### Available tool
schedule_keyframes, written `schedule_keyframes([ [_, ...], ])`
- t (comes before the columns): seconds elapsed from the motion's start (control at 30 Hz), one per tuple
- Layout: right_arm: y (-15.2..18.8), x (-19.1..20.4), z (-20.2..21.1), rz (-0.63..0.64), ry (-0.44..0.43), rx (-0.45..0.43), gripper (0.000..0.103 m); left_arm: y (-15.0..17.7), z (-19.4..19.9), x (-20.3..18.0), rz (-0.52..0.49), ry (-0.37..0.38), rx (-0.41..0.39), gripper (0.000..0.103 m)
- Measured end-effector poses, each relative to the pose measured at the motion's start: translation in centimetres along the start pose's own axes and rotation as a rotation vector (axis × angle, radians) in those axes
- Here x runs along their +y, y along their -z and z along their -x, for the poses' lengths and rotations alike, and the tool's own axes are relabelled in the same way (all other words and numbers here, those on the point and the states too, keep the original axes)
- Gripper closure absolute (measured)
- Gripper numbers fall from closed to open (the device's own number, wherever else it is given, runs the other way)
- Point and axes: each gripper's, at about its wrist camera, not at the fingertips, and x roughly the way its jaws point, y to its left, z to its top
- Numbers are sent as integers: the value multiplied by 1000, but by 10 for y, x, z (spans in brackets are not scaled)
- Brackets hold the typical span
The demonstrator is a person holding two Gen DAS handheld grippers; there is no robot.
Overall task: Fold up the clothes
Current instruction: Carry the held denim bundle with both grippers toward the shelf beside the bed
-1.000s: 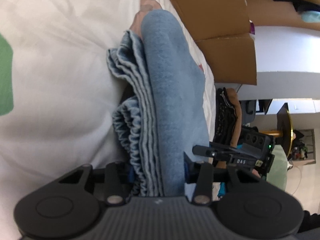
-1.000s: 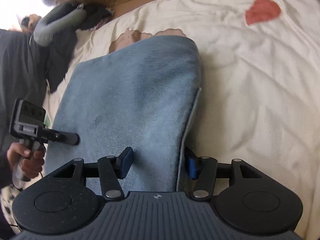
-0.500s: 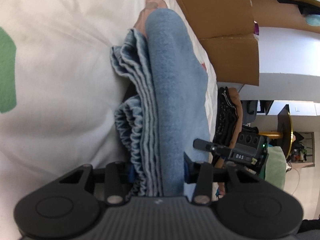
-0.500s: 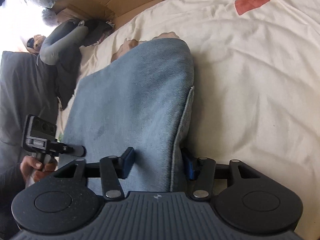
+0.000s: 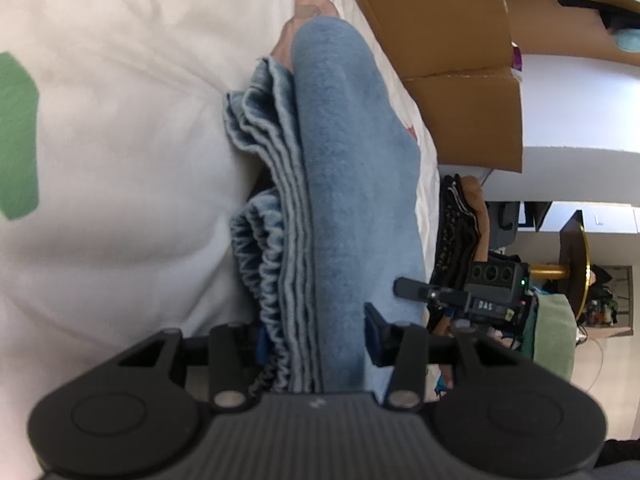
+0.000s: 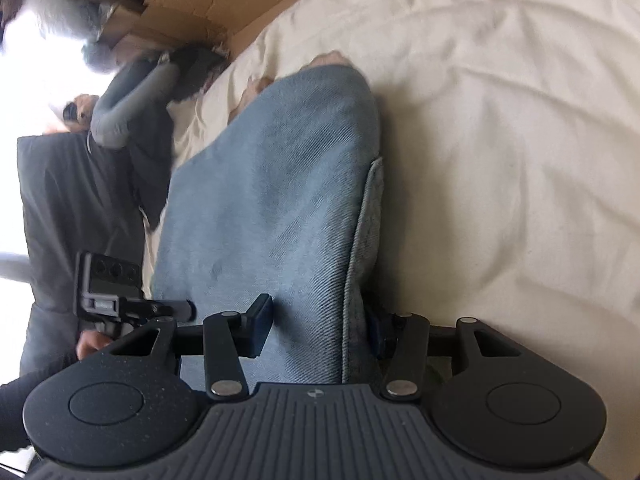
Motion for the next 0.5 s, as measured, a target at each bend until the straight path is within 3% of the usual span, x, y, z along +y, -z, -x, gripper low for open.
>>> schedule_keyframes([
  [0.23,0,7,4,18,-62,9,53,5,4,4,-4,6,0,55],
  [0.43,5,8,-4,26,-29,-6,55,5,-7,6,10,17,-12,54],
  [0.5,6,11,-3,37,-30,-11,67,5,-7,3,-3,12,-8,57],
])
